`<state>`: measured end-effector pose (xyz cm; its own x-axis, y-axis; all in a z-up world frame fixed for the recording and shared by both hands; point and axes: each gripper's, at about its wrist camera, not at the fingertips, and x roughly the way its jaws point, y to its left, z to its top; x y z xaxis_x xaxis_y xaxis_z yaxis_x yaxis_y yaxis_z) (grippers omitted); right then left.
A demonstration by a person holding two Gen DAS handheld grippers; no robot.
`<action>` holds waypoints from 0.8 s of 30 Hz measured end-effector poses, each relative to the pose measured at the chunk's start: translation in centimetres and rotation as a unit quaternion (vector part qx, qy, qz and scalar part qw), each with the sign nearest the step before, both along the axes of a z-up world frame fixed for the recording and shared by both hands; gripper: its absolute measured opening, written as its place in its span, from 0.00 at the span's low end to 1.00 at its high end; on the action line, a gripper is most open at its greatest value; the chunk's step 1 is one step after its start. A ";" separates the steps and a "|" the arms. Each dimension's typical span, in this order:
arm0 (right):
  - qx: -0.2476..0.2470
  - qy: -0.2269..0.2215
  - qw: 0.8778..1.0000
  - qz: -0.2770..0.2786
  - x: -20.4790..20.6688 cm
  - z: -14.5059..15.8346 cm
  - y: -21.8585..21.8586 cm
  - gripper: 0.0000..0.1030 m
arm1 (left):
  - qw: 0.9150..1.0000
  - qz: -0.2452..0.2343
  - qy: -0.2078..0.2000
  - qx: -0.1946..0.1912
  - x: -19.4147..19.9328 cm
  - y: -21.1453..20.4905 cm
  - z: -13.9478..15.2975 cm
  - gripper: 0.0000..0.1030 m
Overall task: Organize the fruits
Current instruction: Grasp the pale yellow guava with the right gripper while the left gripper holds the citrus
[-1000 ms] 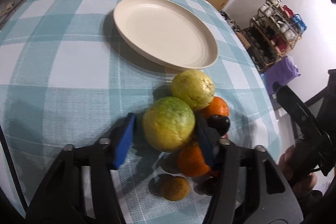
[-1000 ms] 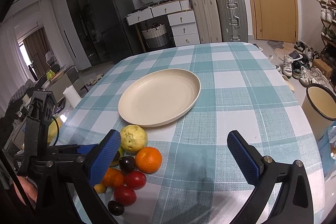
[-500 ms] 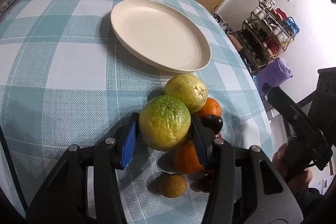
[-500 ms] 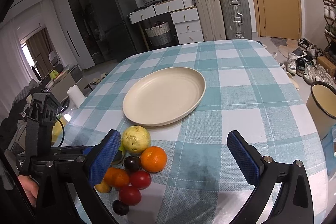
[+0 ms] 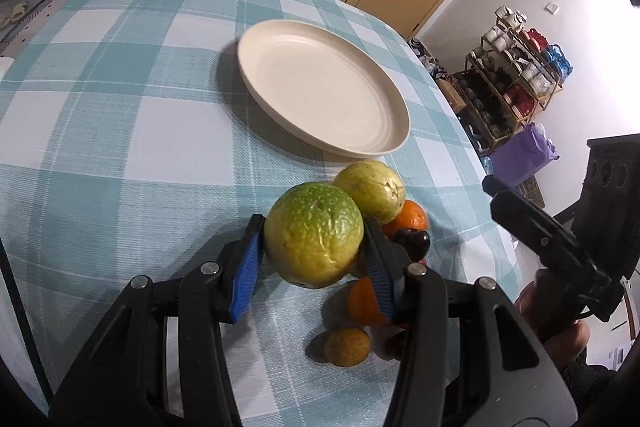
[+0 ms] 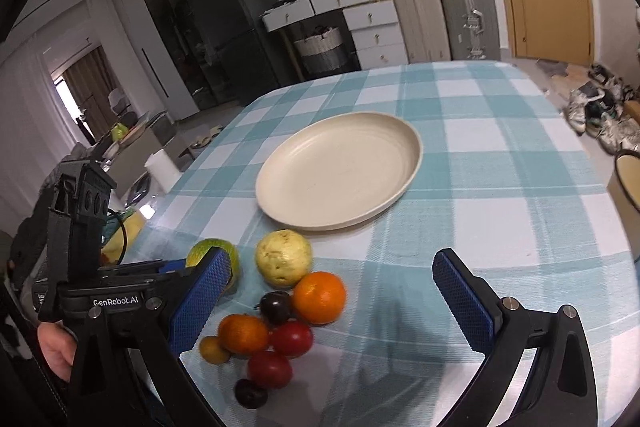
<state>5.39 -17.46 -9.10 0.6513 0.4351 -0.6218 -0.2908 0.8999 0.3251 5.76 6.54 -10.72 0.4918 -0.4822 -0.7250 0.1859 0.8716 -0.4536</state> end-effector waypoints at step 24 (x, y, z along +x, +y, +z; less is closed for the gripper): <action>-0.071 0.086 0.991 0.074 4.5 -2.0 6.3 0.99 | 0.999 0.032 -0.001 0.000 -0.4 3.0 -0.5 0.44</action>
<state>9.93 -11.14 -11.07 0.4665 0.4177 -0.7797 -0.3746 0.8918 0.2536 5.36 9.58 -11.23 0.5226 -0.4494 -0.7245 0.1312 0.8821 -0.4525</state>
